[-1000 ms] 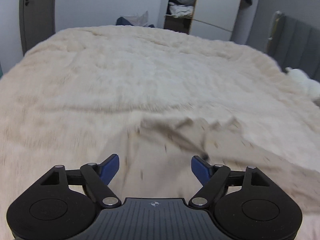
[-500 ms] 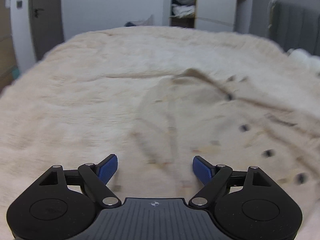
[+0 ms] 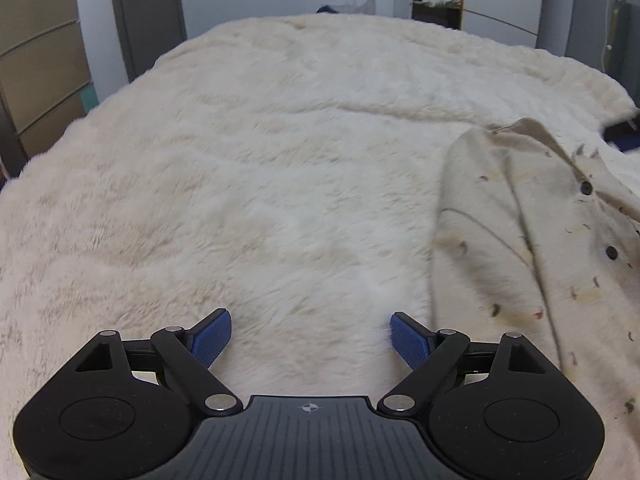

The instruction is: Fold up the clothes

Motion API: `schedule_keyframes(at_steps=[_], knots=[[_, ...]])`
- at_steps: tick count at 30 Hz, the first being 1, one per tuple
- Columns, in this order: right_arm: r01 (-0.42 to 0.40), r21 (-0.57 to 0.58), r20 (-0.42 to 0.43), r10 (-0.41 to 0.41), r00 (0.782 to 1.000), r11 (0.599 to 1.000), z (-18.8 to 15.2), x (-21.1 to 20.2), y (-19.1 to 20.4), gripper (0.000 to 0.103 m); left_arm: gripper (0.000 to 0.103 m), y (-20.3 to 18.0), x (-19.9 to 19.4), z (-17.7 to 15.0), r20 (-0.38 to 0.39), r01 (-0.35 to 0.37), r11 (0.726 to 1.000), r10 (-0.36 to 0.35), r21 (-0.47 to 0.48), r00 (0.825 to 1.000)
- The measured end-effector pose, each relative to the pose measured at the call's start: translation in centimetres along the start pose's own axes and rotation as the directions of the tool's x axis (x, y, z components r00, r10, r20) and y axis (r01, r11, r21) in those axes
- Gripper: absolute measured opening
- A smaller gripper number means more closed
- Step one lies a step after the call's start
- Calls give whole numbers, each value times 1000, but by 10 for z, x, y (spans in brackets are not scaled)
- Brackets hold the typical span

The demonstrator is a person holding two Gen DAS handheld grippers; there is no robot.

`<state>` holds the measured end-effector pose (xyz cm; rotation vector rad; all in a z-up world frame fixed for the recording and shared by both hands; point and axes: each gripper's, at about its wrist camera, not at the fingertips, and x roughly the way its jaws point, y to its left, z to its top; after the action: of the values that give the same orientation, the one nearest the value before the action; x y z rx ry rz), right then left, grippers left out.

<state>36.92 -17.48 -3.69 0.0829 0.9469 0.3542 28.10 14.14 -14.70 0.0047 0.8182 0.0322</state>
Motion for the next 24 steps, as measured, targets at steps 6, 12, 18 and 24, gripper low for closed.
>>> schedule_keyframes(at_steps=[6, 12, 18, 24], knots=[[-57, 366, -136, 114, 984, 929, 49, 74, -45, 54, 84, 14, 5, 5, -8, -17, 1000, 17, -5, 1000], [6, 428, -201, 88, 976, 904, 48, 116, -53, 53, 84, 24, 17, 6, -33, -18, 999, 16, -46, 999], [27, 494, -193, 80, 978, 869, 43, 150, -53, 32, 84, 26, 16, 4, -37, -3, 998, 1, -57, 999], [29, 416, -134, 29, 991, 909, 74, 133, -42, 3, 84, 26, 14, 3, -36, 3, 998, -5, -56, 999]])
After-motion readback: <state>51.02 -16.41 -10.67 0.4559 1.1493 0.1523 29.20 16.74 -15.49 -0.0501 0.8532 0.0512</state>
